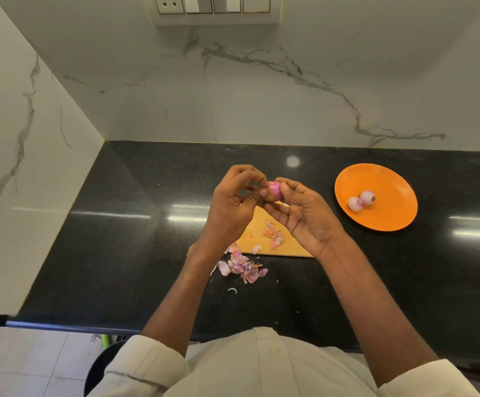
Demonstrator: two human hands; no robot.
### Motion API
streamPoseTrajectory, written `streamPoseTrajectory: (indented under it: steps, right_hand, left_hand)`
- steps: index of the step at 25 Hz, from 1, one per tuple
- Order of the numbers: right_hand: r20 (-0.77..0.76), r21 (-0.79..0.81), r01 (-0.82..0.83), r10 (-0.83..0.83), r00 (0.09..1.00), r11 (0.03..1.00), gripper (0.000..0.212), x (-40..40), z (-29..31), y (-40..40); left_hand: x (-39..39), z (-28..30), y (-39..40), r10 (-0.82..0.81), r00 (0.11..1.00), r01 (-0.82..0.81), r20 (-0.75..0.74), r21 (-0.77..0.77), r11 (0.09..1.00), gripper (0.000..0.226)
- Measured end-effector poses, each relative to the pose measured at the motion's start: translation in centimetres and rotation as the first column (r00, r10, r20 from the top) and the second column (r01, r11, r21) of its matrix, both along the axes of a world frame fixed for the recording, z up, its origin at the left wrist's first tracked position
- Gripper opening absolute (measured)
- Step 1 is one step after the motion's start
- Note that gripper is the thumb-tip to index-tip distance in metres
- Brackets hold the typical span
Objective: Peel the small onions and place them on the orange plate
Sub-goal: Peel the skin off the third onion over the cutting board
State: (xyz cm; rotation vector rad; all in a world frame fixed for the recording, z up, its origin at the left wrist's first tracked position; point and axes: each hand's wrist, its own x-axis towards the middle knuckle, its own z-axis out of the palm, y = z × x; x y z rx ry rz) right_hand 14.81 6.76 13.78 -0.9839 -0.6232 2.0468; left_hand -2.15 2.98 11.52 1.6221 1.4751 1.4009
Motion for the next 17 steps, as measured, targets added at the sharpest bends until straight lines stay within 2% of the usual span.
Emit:
streamPoseTrajectory:
  steps: [3, 6, 8, 12, 17]
  right_hand:
    - [-0.004, -0.009, 0.007, -0.007, 1.000, 1.000, 0.028, -0.2, 0.0, 0.0]
    - [0.074, -0.046, 0.082, -0.078, 0.994, 0.996, 0.026, -0.7, -0.5, -0.2]
    - [0.098, -0.080, 0.141, -0.133, 0.986, 0.987, 0.023, -0.9, -0.8, -0.1]
    - [0.088, -0.087, 0.185, -0.178, 0.980, 0.979, 0.020, -0.8, -0.8, 0.1]
    - [0.125, -0.014, 0.171, -0.168, 0.978, 0.985, 0.032, -0.7, -0.9, 0.1]
  left_hand:
    - [0.1, -0.2, -0.2, 0.001, 0.999, 0.000, 0.033, -0.013, 1.000, 0.014]
    - [0.3, -0.3, -0.8, -0.008, 0.998, 0.007, -0.070, -0.020, 1.000, 0.017]
    - [0.2, -0.5, -1.0, -0.031, 0.997, 0.029, -0.070, -0.024, 0.999, 0.016]
    - [-0.3, -1.0, -1.0, -0.028, 0.998, 0.037, 0.061, -0.164, 0.986, 0.010]
    - [0.3, -0.5, -1.1, 0.060, 0.986, -0.025, 0.152, -0.224, 0.974, 0.028]
